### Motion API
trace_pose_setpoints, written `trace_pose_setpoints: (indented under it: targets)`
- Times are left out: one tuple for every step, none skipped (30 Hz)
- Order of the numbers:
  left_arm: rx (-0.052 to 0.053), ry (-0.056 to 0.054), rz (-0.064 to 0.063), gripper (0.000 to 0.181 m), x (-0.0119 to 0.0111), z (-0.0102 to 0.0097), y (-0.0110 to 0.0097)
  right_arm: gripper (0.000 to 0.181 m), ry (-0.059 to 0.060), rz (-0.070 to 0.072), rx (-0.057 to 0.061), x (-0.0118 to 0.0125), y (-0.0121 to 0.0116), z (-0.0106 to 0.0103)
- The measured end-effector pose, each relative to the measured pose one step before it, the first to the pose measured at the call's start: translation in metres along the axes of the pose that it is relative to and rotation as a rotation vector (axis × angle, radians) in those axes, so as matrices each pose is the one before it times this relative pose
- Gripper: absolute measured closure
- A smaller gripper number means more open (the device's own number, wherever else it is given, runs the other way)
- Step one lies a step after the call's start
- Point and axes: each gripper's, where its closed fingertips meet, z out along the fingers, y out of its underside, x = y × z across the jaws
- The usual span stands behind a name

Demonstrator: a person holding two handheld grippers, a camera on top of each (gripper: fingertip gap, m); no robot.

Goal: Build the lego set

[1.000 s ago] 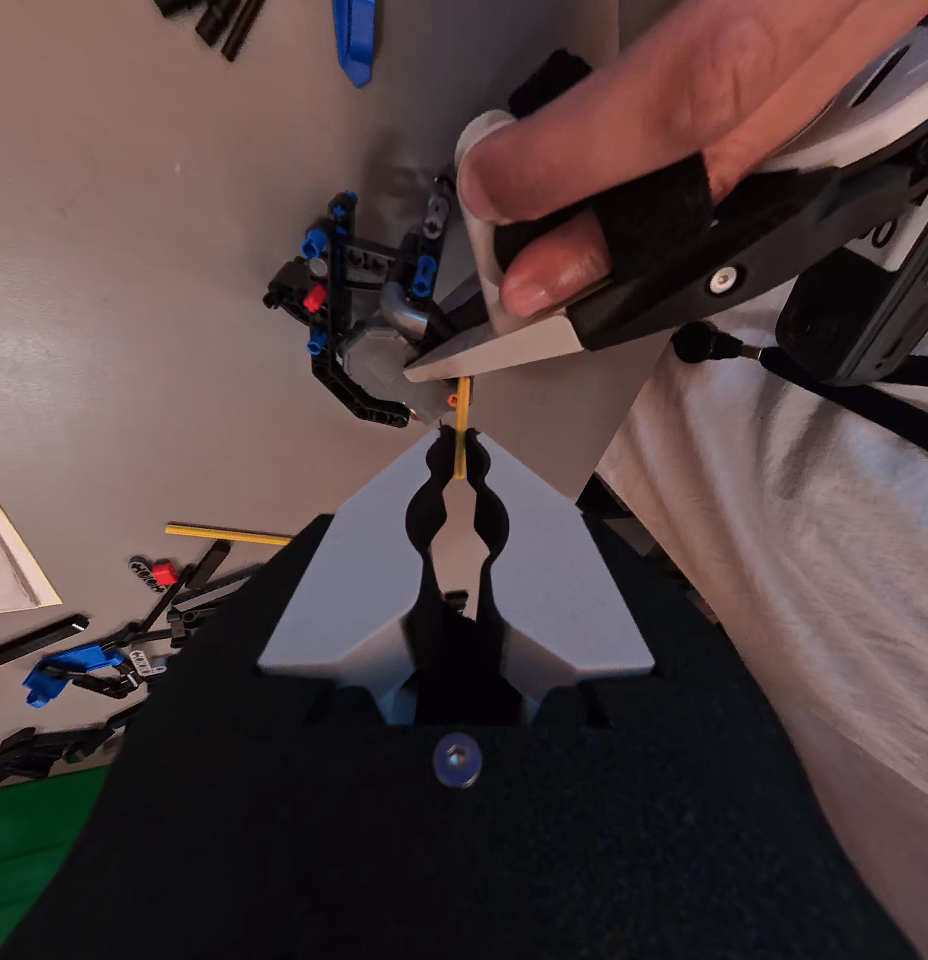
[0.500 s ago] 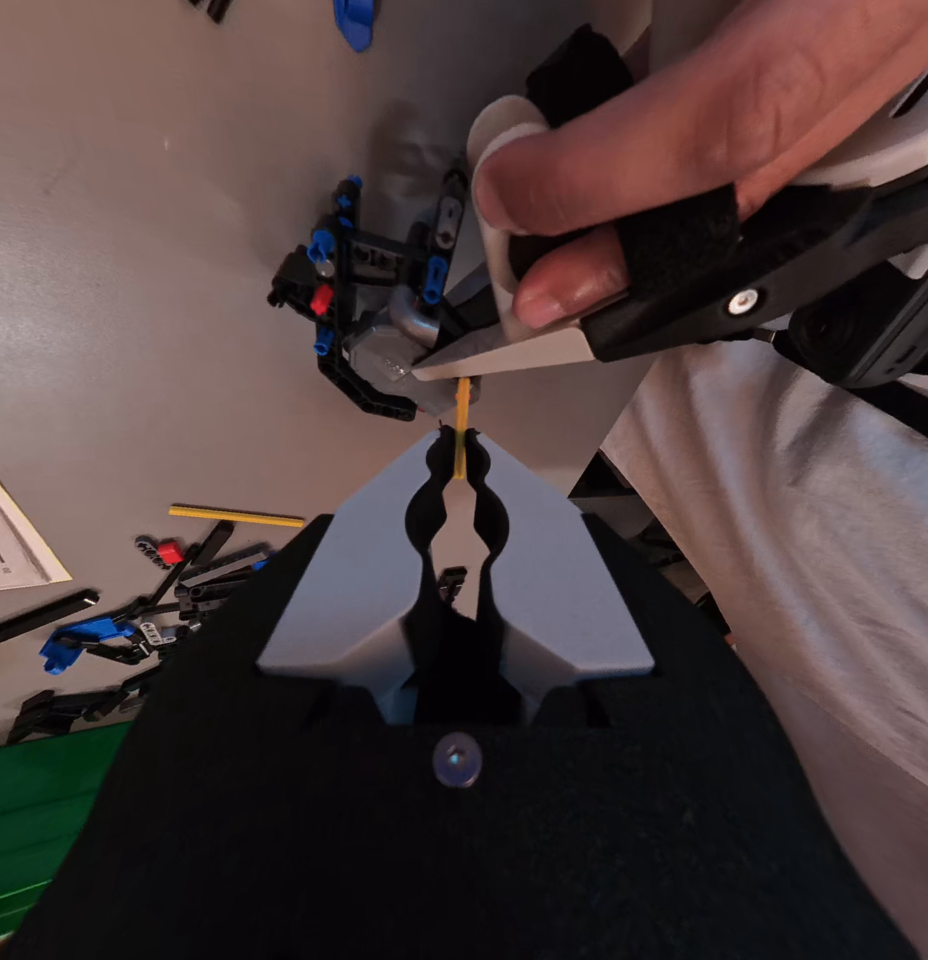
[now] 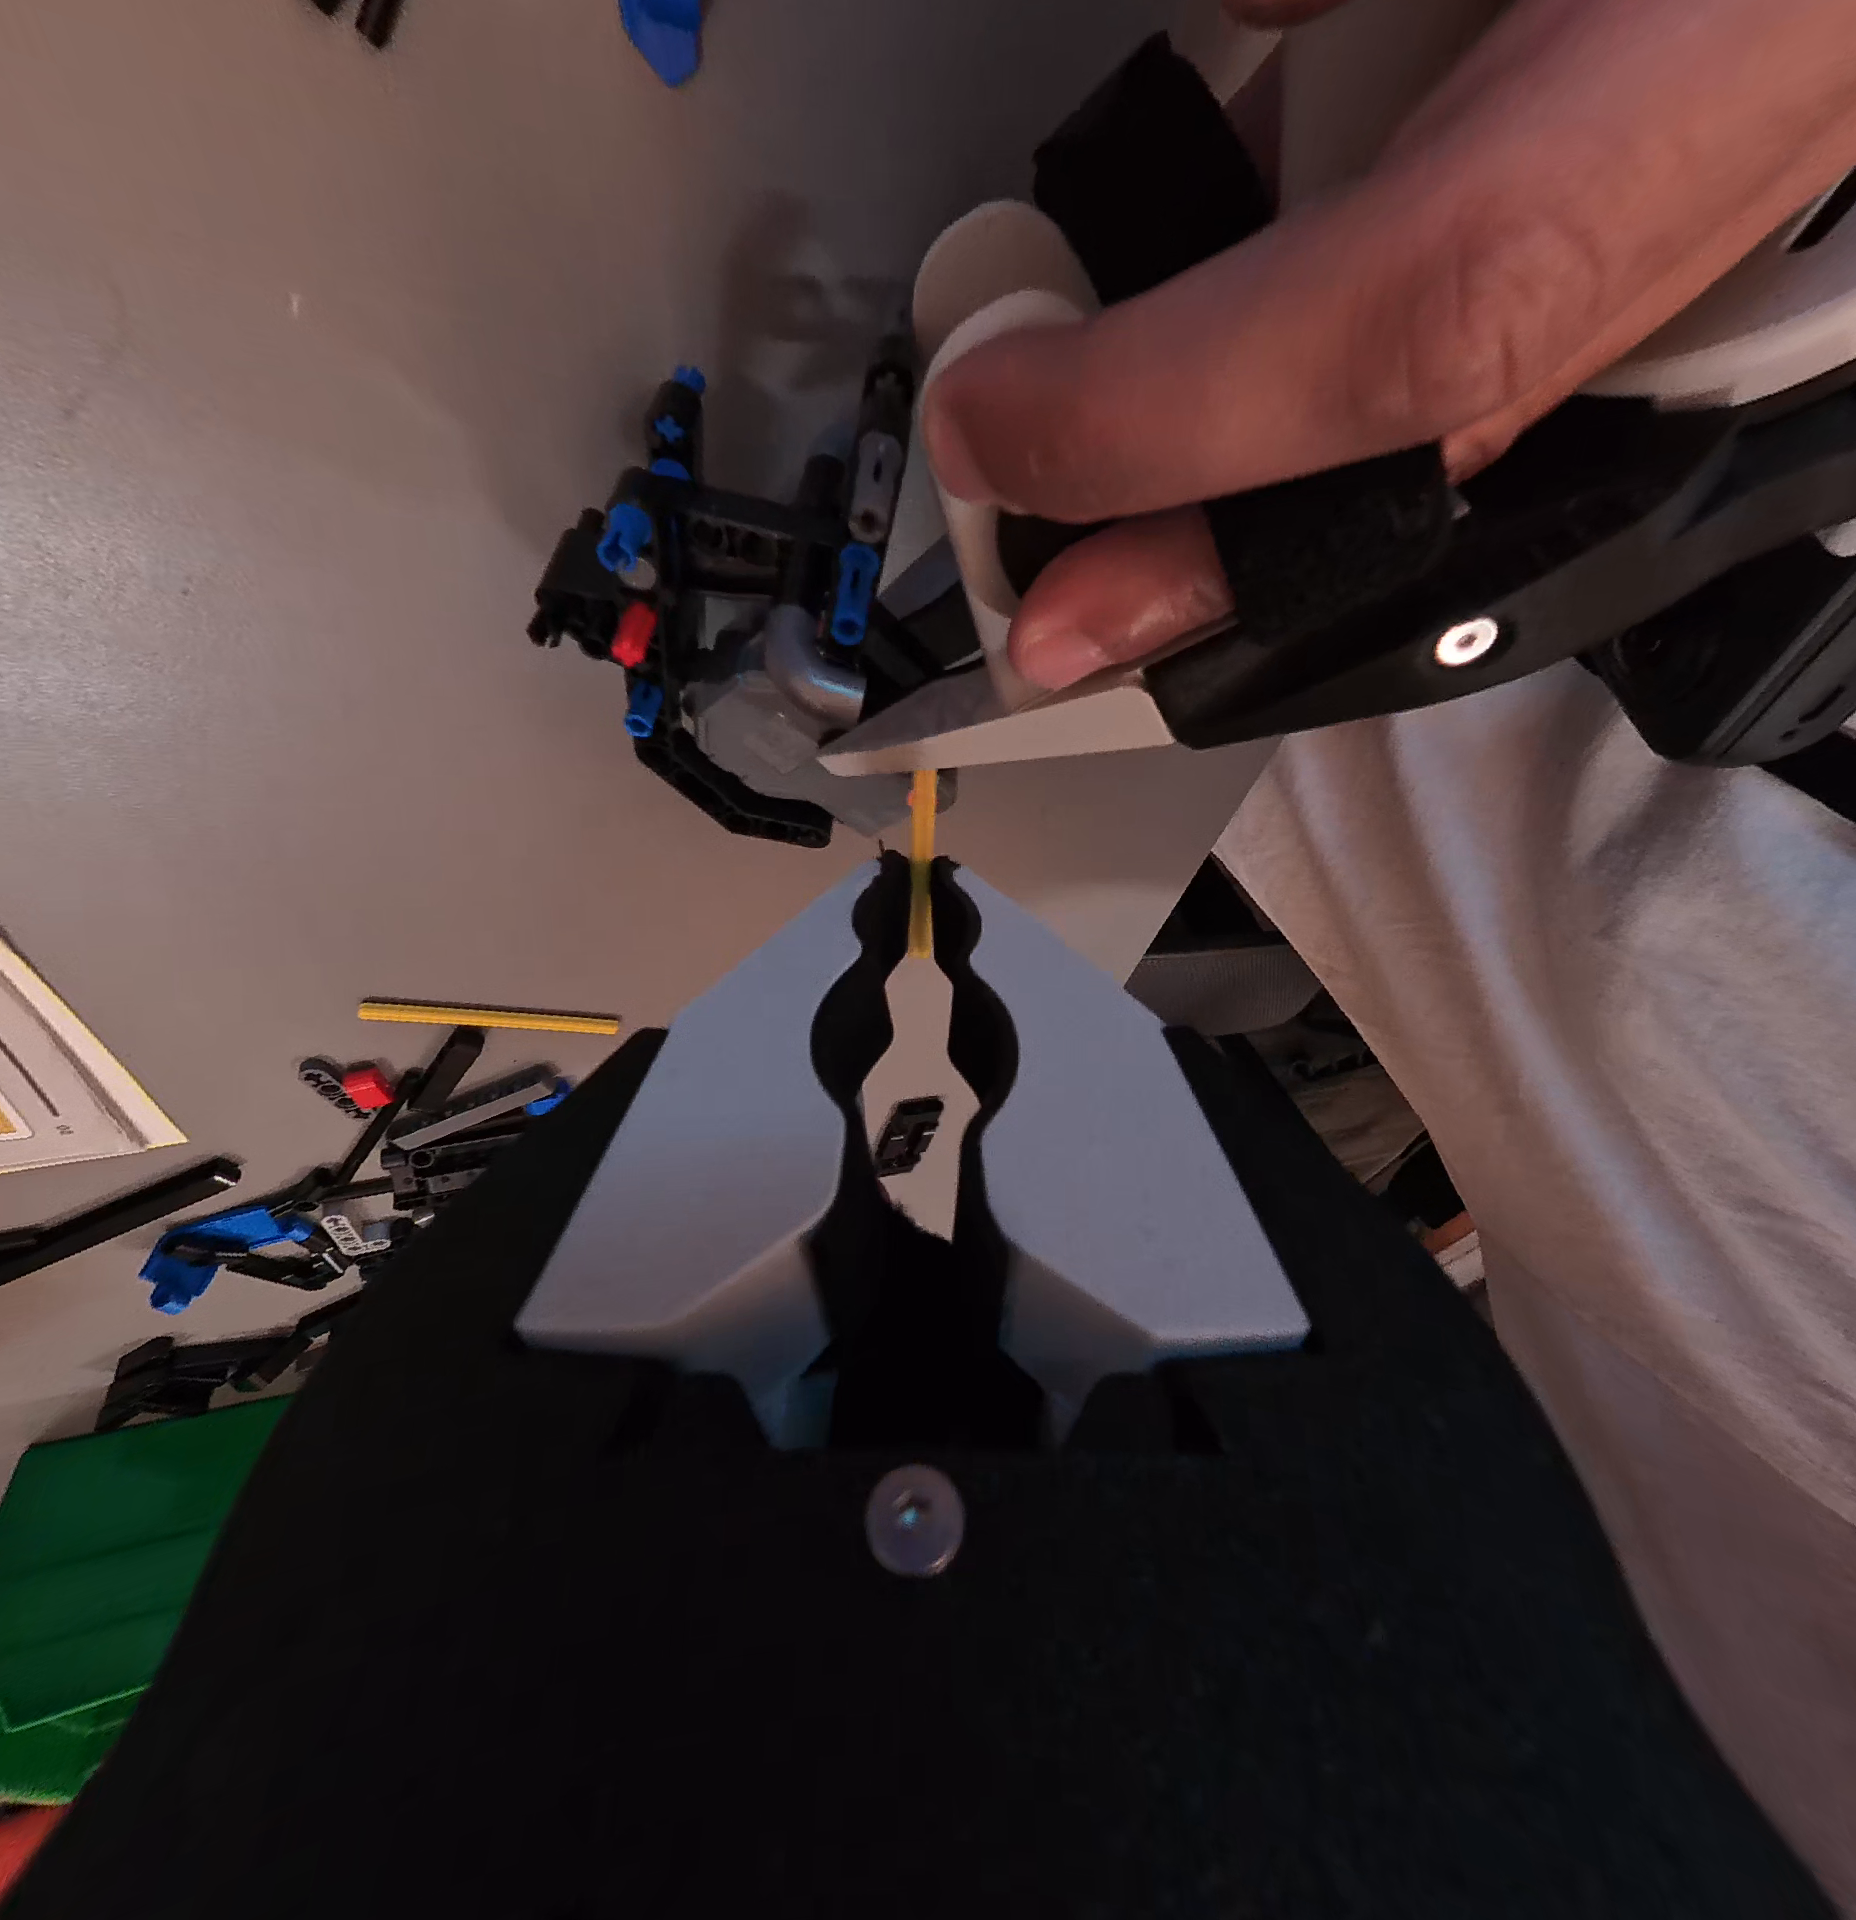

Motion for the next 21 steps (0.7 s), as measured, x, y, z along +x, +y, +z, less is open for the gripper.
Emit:
trace_pose_setpoints:
  targets:
    - [-0.0068, 0.0002, 0.0019, 0.178, 0.00029, 0.00027, 0.00036, 0.156, -0.0017, 0.0006, 0.0007, -0.00001, 0.00001, -0.00011]
    - [-0.0060, -0.0005, 0.0026, 0.178, 0.00024, 0.00023, 0.00018, 0.156, 0.0006, -0.0006, 0.0011, 0.00005, -0.00020, -0.00013]
    - [-0.0036, -0.0005, 0.0007, 0.178, -0.00002, 0.00009, -0.00030, 0.156, -0.0003, -0.0024, -0.0003, -0.00021, -0.00011, -0.00006]
    - [-0.0012, -0.0008, -0.0003, 0.178, -0.00014, -0.00001, -0.00061, 0.156, -0.0016, -0.0028, -0.0024, -0.00054, 0.00020, 0.00019]
    - [-0.0009, -0.0010, 0.0006, 0.178, -0.00030, -0.00003, -0.00070, 0.156, -0.0012, -0.0019, -0.0011, -0.00059, 0.00005, 0.00019]
    - [0.0010, -0.0042, 0.0002, 0.178, -0.00081, -0.00003, -0.00091, 0.156, -0.0025, 0.0001, -0.0009, -0.00053, 0.00014, 0.00034]
    - [0.0008, 0.0004, -0.0004, 0.178, 0.00005, -0.00022, -0.00062, 0.156, -0.0012, 0.0018, -0.0030, -0.00027, 0.00066, 0.00041]
    - [-0.0008, 0.0013, 0.0017, 0.178, 0.00016, -0.00033, -0.00018, 0.156, 0.0005, 0.0016, 0.0009, 0.00014, 0.00009, -0.00004]
    - [0.0016, -0.0008, 0.0008, 0.178, -0.00019, -0.00034, -0.00059, 0.156, -0.0016, 0.0019, 0.0026, 0.00002, -0.00029, -0.00026]
    - [0.0047, 0.0014, -0.0018, 0.178, -0.00006, -0.00047, -0.00101, 0.156, -0.0024, 0.0017, 0.0001, -0.00040, 0.00002, -0.00012]
    - [0.0060, -0.0006, -0.0015, 0.178, -0.00052, -0.00055, -0.00119, 0.156, -0.0006, 0.0005, -0.0006, -0.00013, 0.00013, 0.00020]
    - [0.0093, -0.0035, -0.0011, 0.179, -0.00101, -0.00050, -0.00182, 0.156, -0.0006, 0.0000, -0.0019, -0.00027, 0.00019, 0.00024]
    - [0.0148, 0.0011, -0.0028, 0.179, -0.00050, -0.00073, -0.00252, 0.156, -0.0001, 0.0014, 0.0012, -0.00019, -0.00007, 0.00014]
    - [0.0066, 0.0044, -0.0003, 0.179, 0.00019, -0.00019, -0.00112, 0.156, -0.0014, 0.0032, 0.0020, -0.00002, -0.00021, 0.00003]
    - [0.0020, 0.0016, 0.0040, 0.179, -0.00013, 0.00049, -0.00008, 0.156, 0.0004, 0.0028, -0.0013, 0.00029, 0.00032, -0.00009]
    - [0.0021, 0.0021, 0.0021, 0.179, -0.00004, 0.00090, 0.00031, 0.156, -0.0067, -0.0014, -0.0015, -0.00097, 0.00038, 0.00011]
    - [0.0019, 0.0015, -0.0009, 0.179, -0.00040, 0.00103, 0.00072, 0.156, -0.0014, -0.0011, -0.0012, -0.00070, 0.00046, 0.00033]
    - [0.0043, 0.0005, -0.0008, 0.179, -0.00066, 0.00078, 0.00067, 0.156, -0.0003, -0.0017, -0.0027, -0.00027, 0.00051, 0.00031]
    - [0.0110, 0.0010, -0.0003, 0.179, -0.00039, 0.00024, -0.00022, 0.156, -0.0018, 0.0012, 0.0001, -0.00037, 0.00016, 0.00018]
    - [0.0112, 0.0011, -0.0012, 0.179, -0.00045, 0.00020, -0.00022, 0.156, -0.0019, 0.0031, 0.0001, -0.00028, 0.00020, 0.00023]
    - [0.0181, -0.0029, -0.0006, 0.179, -0.00096, -0.00007, -0.00116, 0.156, -0.0029, 0.0032, -0.0013, -0.00041, 0.00028, 0.00019]
